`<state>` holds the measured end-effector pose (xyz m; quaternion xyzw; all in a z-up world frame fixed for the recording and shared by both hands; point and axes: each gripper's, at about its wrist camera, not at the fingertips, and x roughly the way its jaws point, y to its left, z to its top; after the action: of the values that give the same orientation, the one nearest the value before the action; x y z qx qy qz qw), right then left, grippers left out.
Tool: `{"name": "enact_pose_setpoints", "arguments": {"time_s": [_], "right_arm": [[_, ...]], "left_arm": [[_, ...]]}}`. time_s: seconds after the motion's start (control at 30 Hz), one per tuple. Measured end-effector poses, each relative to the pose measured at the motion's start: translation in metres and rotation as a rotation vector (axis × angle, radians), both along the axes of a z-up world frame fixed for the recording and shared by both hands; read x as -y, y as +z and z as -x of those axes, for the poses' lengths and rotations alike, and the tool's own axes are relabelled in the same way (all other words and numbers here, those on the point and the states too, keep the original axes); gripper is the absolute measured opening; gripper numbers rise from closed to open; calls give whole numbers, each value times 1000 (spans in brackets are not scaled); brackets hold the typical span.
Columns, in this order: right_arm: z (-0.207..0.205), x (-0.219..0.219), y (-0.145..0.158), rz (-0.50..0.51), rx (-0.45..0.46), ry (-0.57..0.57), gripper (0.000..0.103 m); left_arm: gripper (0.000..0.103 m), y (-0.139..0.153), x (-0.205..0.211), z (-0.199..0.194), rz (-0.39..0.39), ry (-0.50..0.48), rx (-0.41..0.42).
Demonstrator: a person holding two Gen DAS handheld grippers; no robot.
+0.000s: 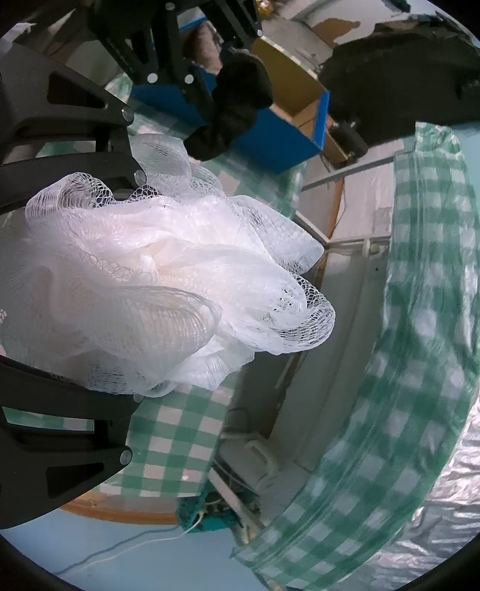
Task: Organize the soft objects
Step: 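Carry the bath puff and black sock over the box with both grippers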
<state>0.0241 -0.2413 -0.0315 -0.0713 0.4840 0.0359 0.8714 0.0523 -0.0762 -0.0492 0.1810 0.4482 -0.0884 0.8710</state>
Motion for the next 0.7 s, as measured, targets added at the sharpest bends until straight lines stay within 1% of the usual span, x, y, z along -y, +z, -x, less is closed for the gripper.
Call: {"name": "enact_pose_setpoints", "arguments": {"time_s": [0.4, 0.7], "right_arm": [[-16, -40, 20, -6, 33, 55, 58], [-26, -70, 27, -17, 46, 96, 58]], "left_arm": [[34, 16, -35, 3, 17, 55, 39], [34, 24, -68, 6, 24, 104, 64]]}}
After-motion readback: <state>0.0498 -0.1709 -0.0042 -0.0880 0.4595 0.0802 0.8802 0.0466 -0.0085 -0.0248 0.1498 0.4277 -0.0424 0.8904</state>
